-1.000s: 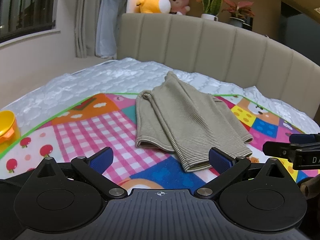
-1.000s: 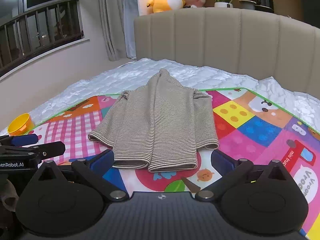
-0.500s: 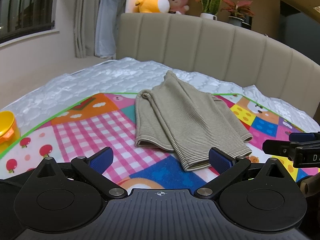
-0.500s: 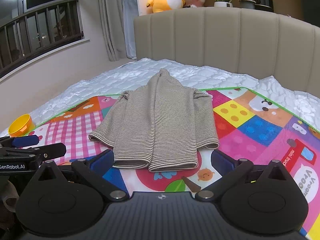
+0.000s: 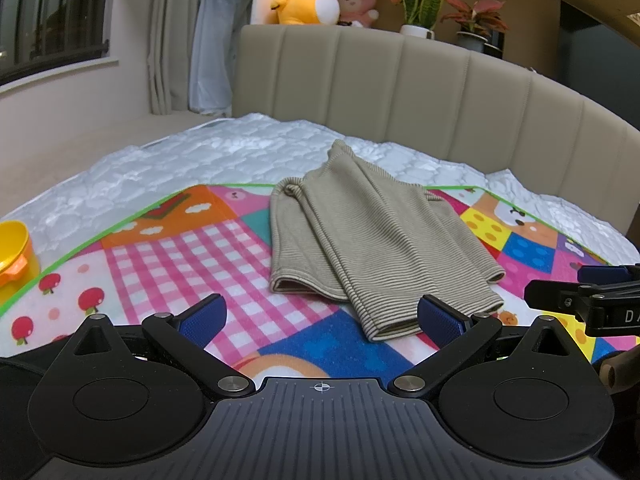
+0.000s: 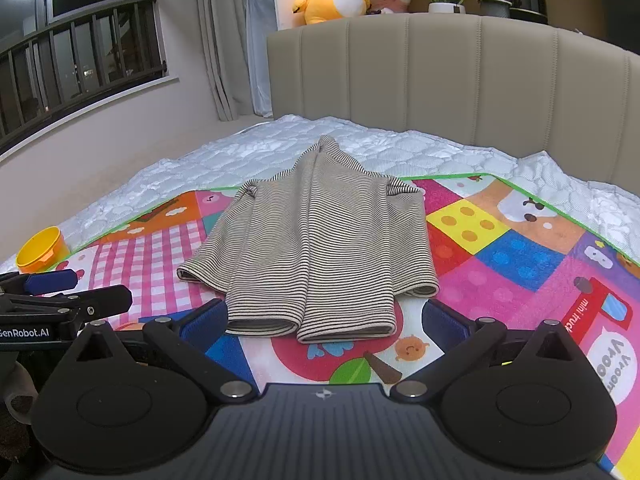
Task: Fold clothes
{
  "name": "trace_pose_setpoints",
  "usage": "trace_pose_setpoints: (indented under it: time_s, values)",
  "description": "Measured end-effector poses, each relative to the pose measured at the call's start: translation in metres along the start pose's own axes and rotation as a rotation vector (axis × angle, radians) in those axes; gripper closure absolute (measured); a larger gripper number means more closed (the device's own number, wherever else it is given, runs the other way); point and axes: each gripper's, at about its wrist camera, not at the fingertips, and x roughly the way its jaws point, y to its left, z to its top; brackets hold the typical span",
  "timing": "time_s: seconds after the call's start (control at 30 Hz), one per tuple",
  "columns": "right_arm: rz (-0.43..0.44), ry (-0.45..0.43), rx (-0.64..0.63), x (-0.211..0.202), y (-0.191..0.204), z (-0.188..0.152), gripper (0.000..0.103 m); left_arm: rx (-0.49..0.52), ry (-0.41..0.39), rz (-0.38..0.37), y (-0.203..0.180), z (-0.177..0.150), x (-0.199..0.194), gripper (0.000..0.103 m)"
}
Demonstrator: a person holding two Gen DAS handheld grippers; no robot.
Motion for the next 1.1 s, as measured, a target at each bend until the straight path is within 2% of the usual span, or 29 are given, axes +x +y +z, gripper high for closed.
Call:
trace_pose_setpoints:
  time_s: [0.7, 0.93, 1.1]
  values:
    - [0.003, 0.006, 0.004, 0.002, -0.001, 0.002, 0.000, -0.008, 0.009, -0.007, 0.001, 0.000, 0.001, 0.000]
    - [-0.004, 0.011, 0.032, 0.004, -0.007, 0.002, 0.000, -0.011, 0.005, -0.033, 0.001, 0.001, 0.000, 0.000]
    - [0.027, -0.032, 0.082, -0.008, -0.016, 0.003, 0.000, -0.023, 0.021, -0.026, 0.000, 0.002, 0.002, 0.000]
